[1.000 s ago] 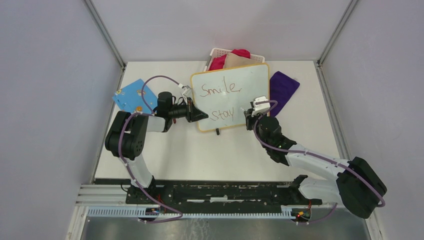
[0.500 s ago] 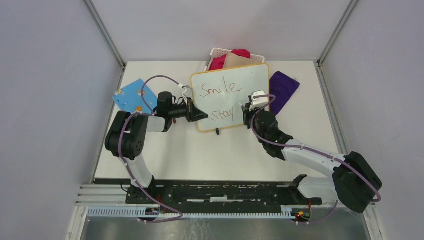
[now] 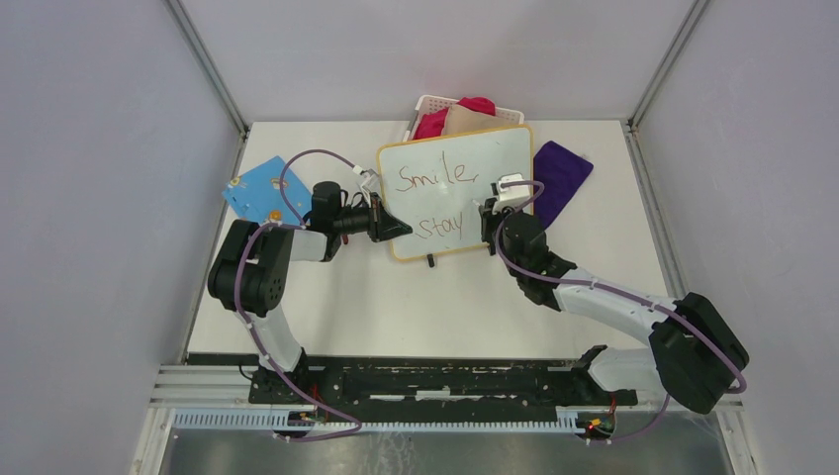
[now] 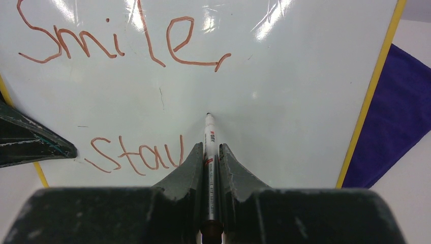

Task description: Write a sentence on the whiteboard

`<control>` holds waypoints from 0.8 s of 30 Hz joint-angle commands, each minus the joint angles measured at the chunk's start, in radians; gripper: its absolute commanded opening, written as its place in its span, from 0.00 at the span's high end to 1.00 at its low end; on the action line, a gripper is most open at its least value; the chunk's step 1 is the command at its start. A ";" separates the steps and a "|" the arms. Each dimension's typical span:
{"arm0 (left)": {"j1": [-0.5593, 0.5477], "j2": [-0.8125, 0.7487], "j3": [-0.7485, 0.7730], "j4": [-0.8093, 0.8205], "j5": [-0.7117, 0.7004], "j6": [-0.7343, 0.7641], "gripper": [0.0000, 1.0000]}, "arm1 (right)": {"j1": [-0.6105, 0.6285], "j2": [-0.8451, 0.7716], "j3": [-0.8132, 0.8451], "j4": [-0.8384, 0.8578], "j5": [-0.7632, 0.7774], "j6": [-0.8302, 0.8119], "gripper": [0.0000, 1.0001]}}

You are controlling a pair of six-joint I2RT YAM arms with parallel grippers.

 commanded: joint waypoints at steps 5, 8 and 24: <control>-0.028 0.055 -0.019 -0.168 -0.144 0.092 0.98 | -0.011 0.011 0.028 0.010 0.011 0.020 1.00; -0.028 0.054 -0.018 -0.168 -0.142 0.092 0.98 | -0.012 0.004 0.014 0.004 0.008 0.020 1.00; -0.029 0.055 -0.020 -0.168 -0.141 0.090 0.98 | -0.011 -0.062 -0.100 -0.023 -0.052 0.038 1.00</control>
